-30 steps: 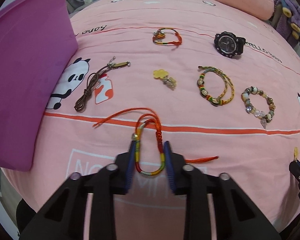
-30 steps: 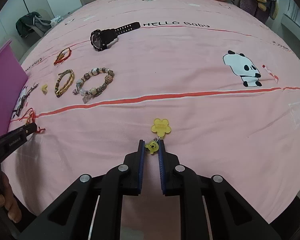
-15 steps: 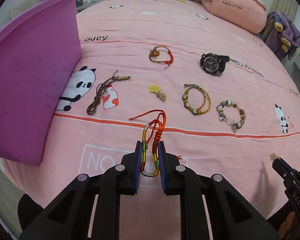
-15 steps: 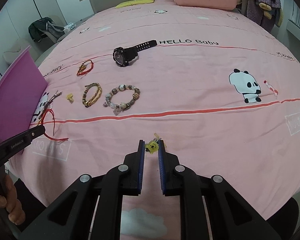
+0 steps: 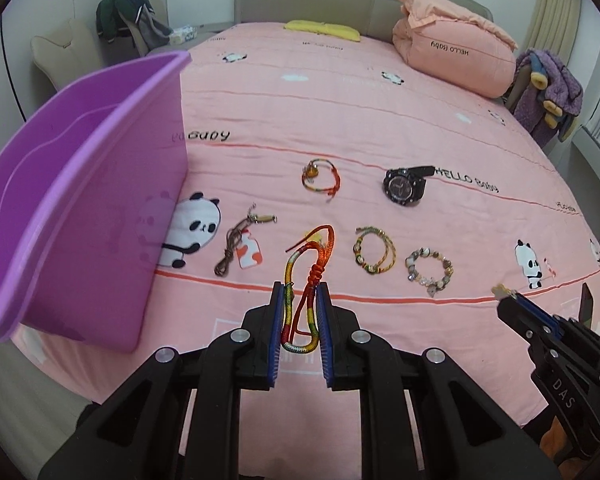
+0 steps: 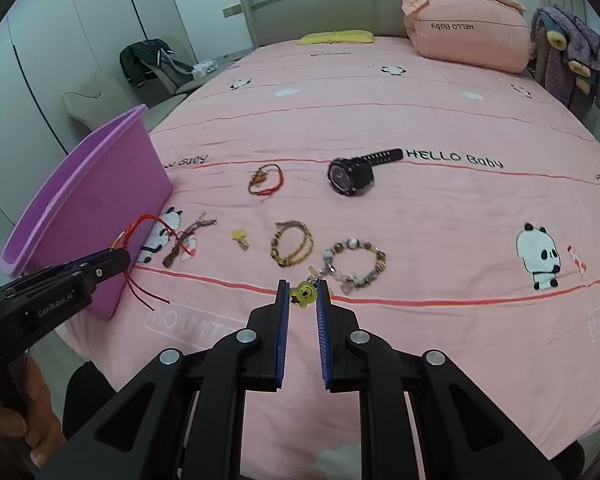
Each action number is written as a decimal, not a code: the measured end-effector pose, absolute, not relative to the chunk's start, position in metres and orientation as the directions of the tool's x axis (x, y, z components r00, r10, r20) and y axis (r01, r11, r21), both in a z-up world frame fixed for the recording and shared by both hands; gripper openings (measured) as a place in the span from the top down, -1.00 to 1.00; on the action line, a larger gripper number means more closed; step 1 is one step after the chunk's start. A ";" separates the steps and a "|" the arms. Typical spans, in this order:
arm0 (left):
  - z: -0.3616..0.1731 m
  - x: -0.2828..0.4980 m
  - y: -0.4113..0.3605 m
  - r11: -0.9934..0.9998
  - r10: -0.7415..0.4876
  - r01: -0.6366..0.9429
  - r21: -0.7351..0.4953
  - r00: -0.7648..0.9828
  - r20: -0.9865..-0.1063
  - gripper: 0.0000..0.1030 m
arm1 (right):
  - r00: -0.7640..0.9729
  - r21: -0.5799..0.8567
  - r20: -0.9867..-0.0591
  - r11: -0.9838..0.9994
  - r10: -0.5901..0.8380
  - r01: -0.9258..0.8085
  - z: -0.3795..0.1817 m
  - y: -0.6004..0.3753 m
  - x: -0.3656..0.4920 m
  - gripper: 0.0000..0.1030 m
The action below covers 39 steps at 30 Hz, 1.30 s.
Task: Organize jewelry
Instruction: 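Carry both items over purple basin and open both tools to drop them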
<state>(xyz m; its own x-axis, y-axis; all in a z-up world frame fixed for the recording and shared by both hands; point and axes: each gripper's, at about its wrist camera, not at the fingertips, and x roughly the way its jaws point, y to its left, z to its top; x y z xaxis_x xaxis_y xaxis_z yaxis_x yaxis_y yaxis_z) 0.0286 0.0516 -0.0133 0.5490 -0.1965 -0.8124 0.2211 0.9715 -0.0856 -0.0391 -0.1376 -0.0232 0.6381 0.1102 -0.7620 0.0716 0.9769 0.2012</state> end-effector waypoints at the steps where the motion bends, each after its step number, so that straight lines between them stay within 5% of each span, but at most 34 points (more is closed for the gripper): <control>1: -0.008 0.029 0.055 0.972 -0.195 0.221 -0.083 0.556 -0.808 0.68 | 0.647 0.205 -0.753 0.977 0.121 0.055 -0.017 -0.132 -0.035 0.74; 23: 0.085 0.083 0.205 0.999 -0.040 0.019 -0.038 0.712 -0.701 0.68 | 0.692 0.239 -0.588 0.907 0.419 -0.347 0.091 0.049 0.067 0.75; 39: 0.034 0.108 0.287 0.990 0.083 -0.141 -0.008 0.624 -0.777 0.68 | 0.514 0.250 -0.705 0.850 0.488 -0.464 0.055 0.154 0.124 0.74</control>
<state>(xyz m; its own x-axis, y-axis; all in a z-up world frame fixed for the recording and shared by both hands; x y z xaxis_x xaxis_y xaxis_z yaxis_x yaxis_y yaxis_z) 0.1084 0.2866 0.0339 0.6244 0.0827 -0.7768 -0.1410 0.9900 -0.0080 0.1240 0.1543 0.0551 0.5145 0.4878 -0.7052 -0.4636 0.8501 0.2499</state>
